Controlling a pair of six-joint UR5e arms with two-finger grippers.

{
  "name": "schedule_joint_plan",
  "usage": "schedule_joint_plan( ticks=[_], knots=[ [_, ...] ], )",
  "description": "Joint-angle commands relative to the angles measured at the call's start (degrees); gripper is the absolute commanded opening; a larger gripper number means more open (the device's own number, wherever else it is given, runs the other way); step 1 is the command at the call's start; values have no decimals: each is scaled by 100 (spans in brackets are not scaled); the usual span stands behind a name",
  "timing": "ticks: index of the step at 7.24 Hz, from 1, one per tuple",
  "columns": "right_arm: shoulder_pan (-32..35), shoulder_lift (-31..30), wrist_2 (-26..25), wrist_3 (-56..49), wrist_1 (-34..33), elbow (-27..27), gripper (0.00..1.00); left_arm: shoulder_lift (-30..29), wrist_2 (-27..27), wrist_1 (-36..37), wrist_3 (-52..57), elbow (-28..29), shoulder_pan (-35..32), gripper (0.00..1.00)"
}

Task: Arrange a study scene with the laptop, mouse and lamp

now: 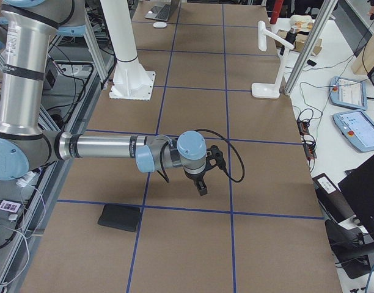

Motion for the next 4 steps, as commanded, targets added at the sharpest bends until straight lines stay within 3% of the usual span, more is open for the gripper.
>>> schedule_joint_plan(
  ticks=[1, 4],
  knots=[
    [0, -39, 7, -3, 9, 15, 100, -17, -35, 37, -16, -183, 0, 1],
    [0, -83, 60, -3, 9, 24, 100, 9, -44, 351, -16, -692, -18, 0]
  ],
)
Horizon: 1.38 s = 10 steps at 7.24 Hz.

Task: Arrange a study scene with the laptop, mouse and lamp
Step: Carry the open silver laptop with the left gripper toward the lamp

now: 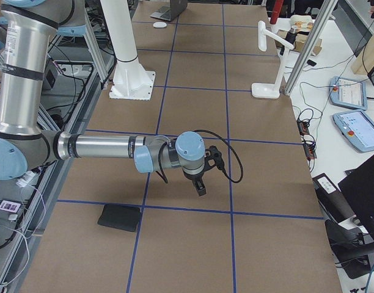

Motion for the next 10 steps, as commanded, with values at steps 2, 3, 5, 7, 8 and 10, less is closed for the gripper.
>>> schedule_joint_plan(
  ticks=[2, 3, 5, 7, 8, 10],
  knots=[
    [0, -19, 17, 0, 0, 3, 100, -42, -2, 1089, 8, -1132, -8, 0],
    [0, -19, 17, 9, 0, -6, 100, -129, -2, 1266, 0, -1389, 9, 0],
    [0, -19, 26, 17, 0, -15, 100, -908, -11, 1880, 0, -1601, 18, 0],
    [0, 16, -18, 44, 9, 12, 100, -2049, -299, 2628, -462, -1629, 341, 0],
    [0, 60, -70, 357, 1, 12, 100, -2577, -301, 2631, -1136, -1646, 883, 0],
    [0, 121, -394, 510, 0, 12, 100, -3657, -301, 2639, -2906, -1654, 1990, 0]
  ],
)
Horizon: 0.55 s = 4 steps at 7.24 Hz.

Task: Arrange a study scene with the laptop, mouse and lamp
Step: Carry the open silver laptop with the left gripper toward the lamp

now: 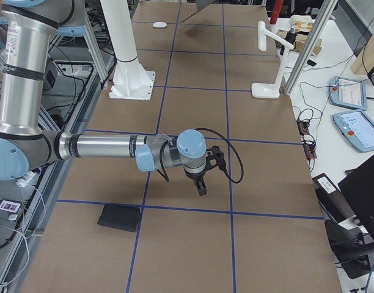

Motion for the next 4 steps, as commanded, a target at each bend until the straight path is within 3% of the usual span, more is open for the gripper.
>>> schedule_joint_plan(
  ticks=[1, 3, 4],
  knots=[
    [0, 38, -251, 102, -1, -30, 100, -1360, 4, 37, -2251, -12, 1217, 0],
    [0, 38, -252, 102, -1, -56, 100, -2687, 240, 570, -4255, 49, 2429, 0],
    [0, 38, -286, 111, -1, -65, 100, -3329, 651, 817, -4996, 58, 3019, 0]
  ],
)
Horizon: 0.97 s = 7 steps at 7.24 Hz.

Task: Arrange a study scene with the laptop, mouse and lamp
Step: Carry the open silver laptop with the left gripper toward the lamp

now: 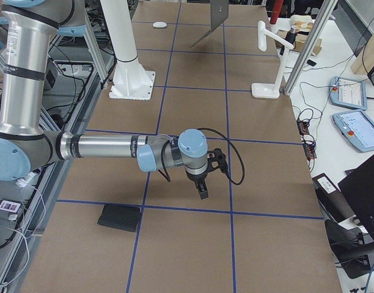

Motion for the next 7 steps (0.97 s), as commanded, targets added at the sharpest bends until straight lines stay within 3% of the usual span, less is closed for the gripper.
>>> schedule_joint_plan(
  ticks=[1, 3, 7],
  knots=[
    [0, 3, -33, 8, 0, -50, 100, -1335, 451, 447, -1538, 239, 1091, 0],
    [0, 3, -33, 35, 0, -147, 100, -2670, 818, 448, -2688, 1388, 1575, 0],
    [0, 3, -24, 43, 0, -191, 100, -4579, 1207, 430, -4195, 3550, 2209, 0]
  ],
)
